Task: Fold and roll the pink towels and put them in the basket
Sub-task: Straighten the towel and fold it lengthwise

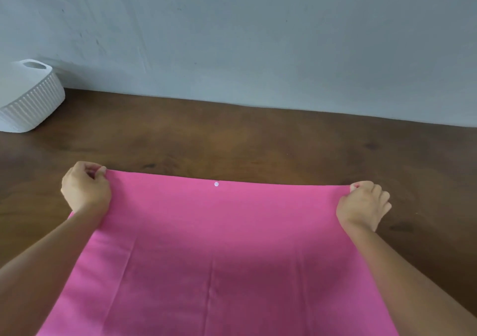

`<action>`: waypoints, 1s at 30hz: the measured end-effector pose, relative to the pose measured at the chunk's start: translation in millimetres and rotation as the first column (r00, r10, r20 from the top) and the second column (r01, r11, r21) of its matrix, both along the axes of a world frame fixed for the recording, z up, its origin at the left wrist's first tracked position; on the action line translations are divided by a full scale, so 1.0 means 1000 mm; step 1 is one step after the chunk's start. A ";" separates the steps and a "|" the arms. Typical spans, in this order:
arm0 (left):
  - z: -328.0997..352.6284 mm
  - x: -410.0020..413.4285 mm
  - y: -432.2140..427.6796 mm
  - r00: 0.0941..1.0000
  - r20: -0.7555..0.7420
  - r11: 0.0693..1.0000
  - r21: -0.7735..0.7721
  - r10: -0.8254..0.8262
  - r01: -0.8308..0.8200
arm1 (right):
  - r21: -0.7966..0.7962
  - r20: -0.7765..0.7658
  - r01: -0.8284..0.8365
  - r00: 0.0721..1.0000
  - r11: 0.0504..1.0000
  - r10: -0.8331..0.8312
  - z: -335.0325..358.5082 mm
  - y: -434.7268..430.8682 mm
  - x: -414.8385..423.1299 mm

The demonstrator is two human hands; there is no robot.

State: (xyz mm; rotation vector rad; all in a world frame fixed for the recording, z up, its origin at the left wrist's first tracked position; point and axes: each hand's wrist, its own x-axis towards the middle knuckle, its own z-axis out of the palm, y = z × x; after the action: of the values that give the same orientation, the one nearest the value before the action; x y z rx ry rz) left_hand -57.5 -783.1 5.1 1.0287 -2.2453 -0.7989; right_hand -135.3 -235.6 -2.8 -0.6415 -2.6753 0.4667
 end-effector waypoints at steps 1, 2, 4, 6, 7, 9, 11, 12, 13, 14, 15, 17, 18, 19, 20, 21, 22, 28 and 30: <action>0.000 -0.009 -0.001 1.000 0.000 1.000 -0.005 0.001 -0.001 | 0.001 0.001 0.004 1.000 1.000 -0.004 0.000 -0.001 -0.009; -0.001 -0.018 -0.003 1.000 0.001 1.000 -0.002 0.006 -0.006 | 0.001 0.003 0.009 1.000 1.000 -0.009 0.000 -0.002 -0.017; -0.002 -0.037 -0.006 1.000 -0.002 1.000 0.014 0.016 -0.016 | 0.009 -0.004 0.007 1.000 1.000 -0.007 -0.002 -0.004 -0.035; -0.002 -0.056 -0.009 1.000 -0.001 1.000 0.016 0.012 -0.012 | 0.019 -0.004 0.000 1.000 1.000 0.000 -0.002 -0.006 -0.053; -0.002 -0.066 -0.011 1.000 0.004 1.000 0.012 0.010 -0.011 | 0.021 0.004 -0.001 1.000 1.000 0.001 -0.002 -0.007 -0.062; 0.000 -0.085 -0.013 1.000 0.011 1.000 0.008 0.011 -0.011 | 0.017 0.008 -0.009 1.000 1.000 0.009 -0.001 -0.010 -0.078; 0.000 -0.105 -0.016 1.000 0.007 1.000 0.009 0.010 -0.010 | 0.012 0.007 -0.021 1.000 1.000 0.021 0.002 -0.014 -0.096; 0.000 -0.115 -0.017 1.000 0.004 1.000 0.002 0.009 -0.009 | 0.014 0.007 -0.023 1.000 1.000 0.023 0.002 -0.015 -0.106; -0.001 -0.125 -0.019 1.000 0.002 1.000 -0.005 0.007 -0.007 | 0.019 0.010 -0.024 1.000 1.000 0.023 0.003 -0.017 -0.116; -0.001 -0.135 -0.021 1.000 0.001 1.000 -0.008 0.004 -0.004 | 0.025 0.014 -0.024 1.000 0.999 0.024 0.002 -0.018 -0.126; -0.002 -0.146 -0.023 1.000 0.000 1.000 -0.010 0.000 0.000 | 0.031 0.016 -0.024 1.000 0.999 0.024 0.002 -0.019 -0.136; -0.003 -0.167 -0.026 1.000 0.002 1.000 -0.016 -0.005 0.005 | 0.044 0.022 -0.023 1.000 0.999 0.022 0.002 -0.022 -0.157; -0.004 -0.177 -0.028 1.000 0.006 1.000 -0.017 -0.003 0.003 | 0.048 0.025 -0.022 0.999 0.999 0.021 0.003 -0.024 -0.166; -0.004 -0.187 -0.031 1.000 0.009 1.000 -0.015 0.000 0.000 | 0.050 0.026 -0.022 0.999 0.998 0.021 0.003 -0.026 -0.176; -0.005 -0.196 -0.032 1.000 0.012 1.000 -0.016 0.002 -0.002 | 0.052 0.025 -0.024 0.999 0.998 0.023 0.004 -0.028 -0.186; -0.005 -0.205 -0.034 1.000 0.015 1.000 -0.020 0.004 -0.003 | 0.053 0.024 -0.027 0.999 0.998 0.026 0.004 -0.030 -0.195; -0.004 -0.214 -0.035 1.000 0.020 1.000 -0.025 0.006 -0.006 | 0.054 0.022 -0.030 0.999 0.998 0.029 0.005 -0.032 -0.204; -0.002 -0.261 -0.041 1.000 0.012 1.000 -0.013 0.004 -0.004 | 0.063 0.022 -0.024 0.999 0.998 0.022 0.004 -0.038 -0.258; -0.001 -0.274 -0.043 1.000 0.006 1.000 -0.014 -0.010 0.010 | 0.069 0.027 -0.009 1.000 0.998 0.007 0.001 -0.038 -0.272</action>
State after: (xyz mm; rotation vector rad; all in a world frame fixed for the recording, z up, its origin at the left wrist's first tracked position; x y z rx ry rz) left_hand -331.7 -826.2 4.1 1.0153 -2.2602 -0.7845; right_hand -407.4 -273.9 -1.4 -0.6209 -2.7070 0.3680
